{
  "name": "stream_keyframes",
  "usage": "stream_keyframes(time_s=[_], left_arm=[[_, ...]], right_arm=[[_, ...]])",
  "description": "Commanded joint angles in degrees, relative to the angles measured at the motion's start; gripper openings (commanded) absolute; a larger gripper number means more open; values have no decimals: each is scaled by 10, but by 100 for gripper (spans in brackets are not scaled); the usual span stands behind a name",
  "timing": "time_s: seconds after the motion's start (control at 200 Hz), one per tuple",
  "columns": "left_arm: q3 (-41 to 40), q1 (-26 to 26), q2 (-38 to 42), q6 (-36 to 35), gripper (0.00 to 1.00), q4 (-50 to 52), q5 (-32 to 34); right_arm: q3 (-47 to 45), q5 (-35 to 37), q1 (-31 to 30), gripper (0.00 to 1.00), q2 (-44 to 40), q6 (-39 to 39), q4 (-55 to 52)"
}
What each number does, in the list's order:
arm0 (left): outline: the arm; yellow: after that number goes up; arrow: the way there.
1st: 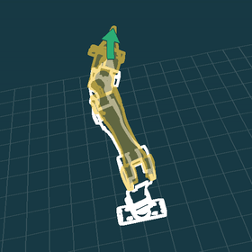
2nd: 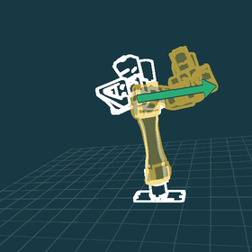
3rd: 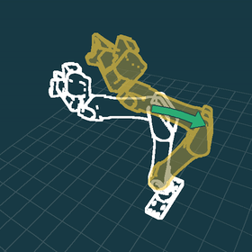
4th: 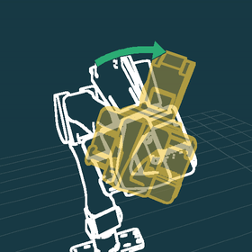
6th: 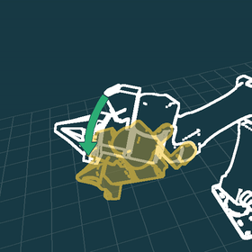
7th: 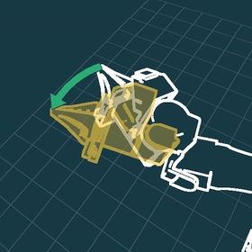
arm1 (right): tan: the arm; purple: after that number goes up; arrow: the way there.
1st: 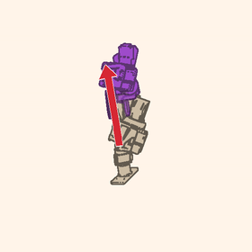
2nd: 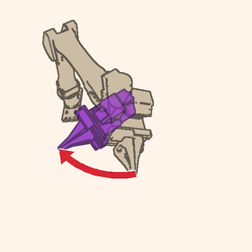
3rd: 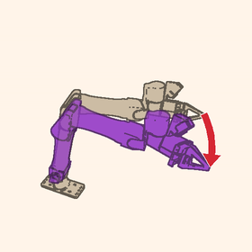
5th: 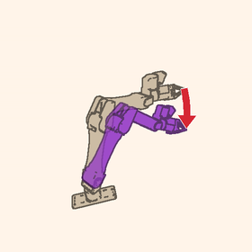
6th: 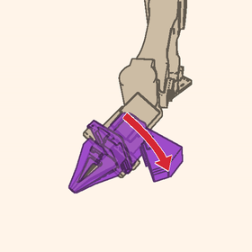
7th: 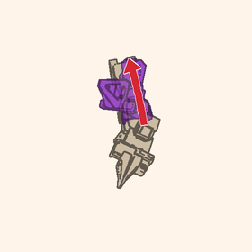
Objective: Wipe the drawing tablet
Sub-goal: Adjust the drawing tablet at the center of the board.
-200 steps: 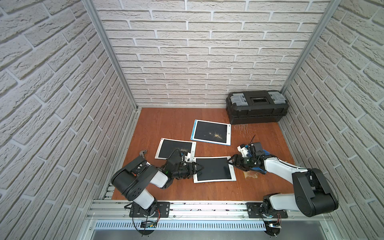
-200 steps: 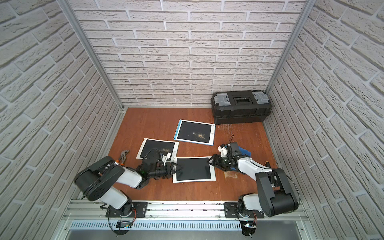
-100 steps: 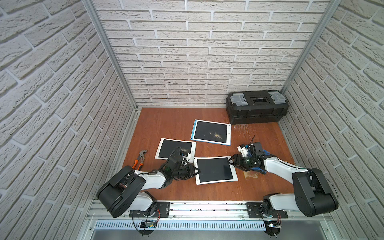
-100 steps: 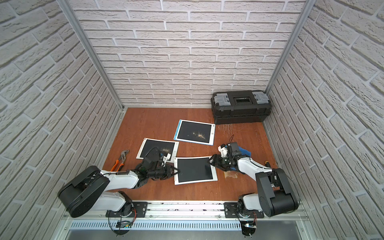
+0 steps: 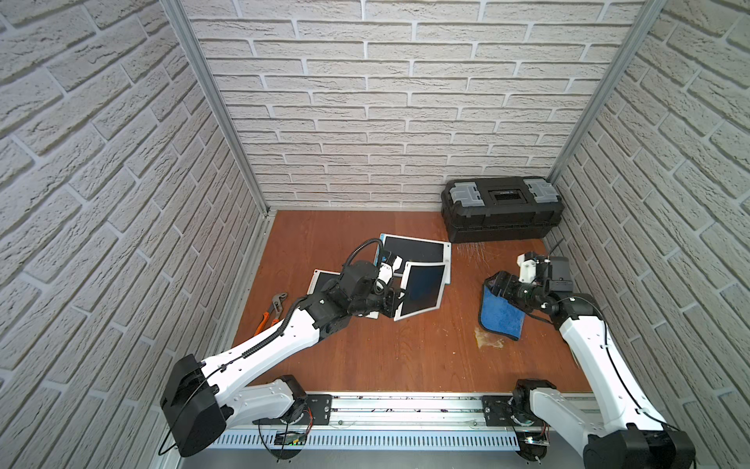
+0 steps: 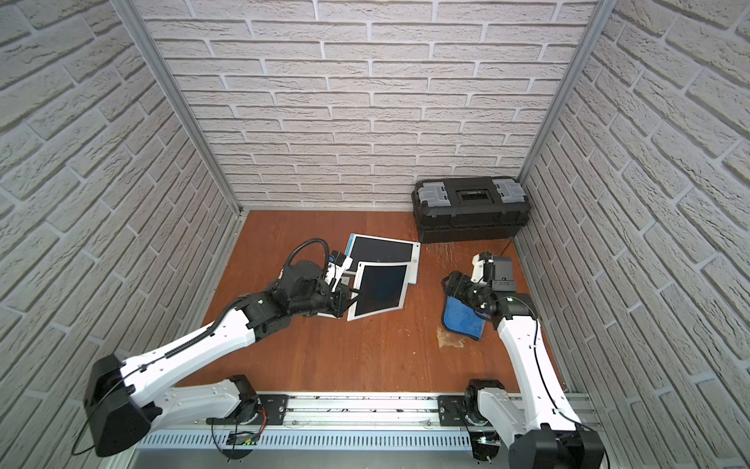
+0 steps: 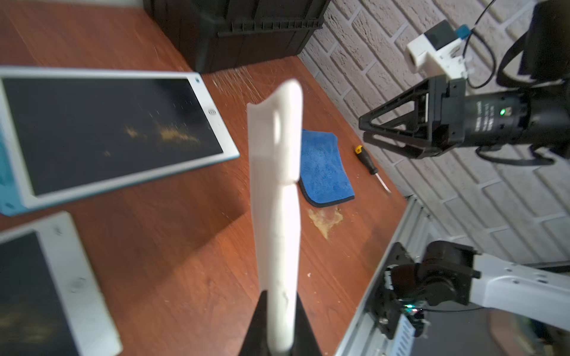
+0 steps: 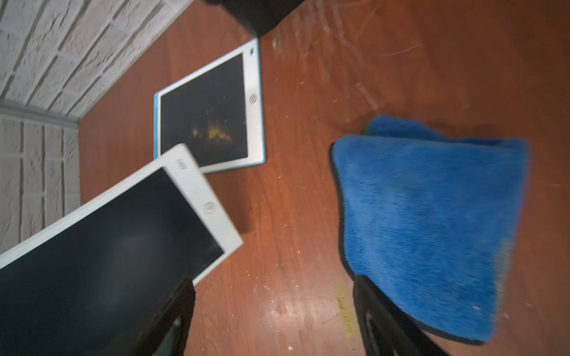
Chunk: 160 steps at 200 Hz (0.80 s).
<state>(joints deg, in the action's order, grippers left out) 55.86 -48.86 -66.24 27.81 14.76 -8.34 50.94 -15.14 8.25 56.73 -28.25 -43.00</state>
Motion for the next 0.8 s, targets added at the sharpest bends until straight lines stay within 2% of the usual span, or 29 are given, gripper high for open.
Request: stream_keyframes(time_s=[0.0,0.115,0.275,0.375,0.515,0.67,0.795], left_arm=[[49,-5,-19,-144,0,128,132],[67,-11,-38,-159,0,149,169],[40,-57,-53,-196,0,136,261],[36,-82,-63,-218,0,134,292],[1,-116,-50,-253,0,98,301],[-55,-176,-22,-315,0,53,302],[-99,-205,18,-344,0,42,276]], right_arm=[[-8,47,46,86,44,-2,-76],[-3,80,69,87,96,-1,-74],[18,105,70,88,181,2,-76],[20,108,70,88,217,2,-63],[30,135,70,89,276,-3,-55],[48,127,68,89,345,-9,-34],[54,136,65,89,372,-19,-17]])
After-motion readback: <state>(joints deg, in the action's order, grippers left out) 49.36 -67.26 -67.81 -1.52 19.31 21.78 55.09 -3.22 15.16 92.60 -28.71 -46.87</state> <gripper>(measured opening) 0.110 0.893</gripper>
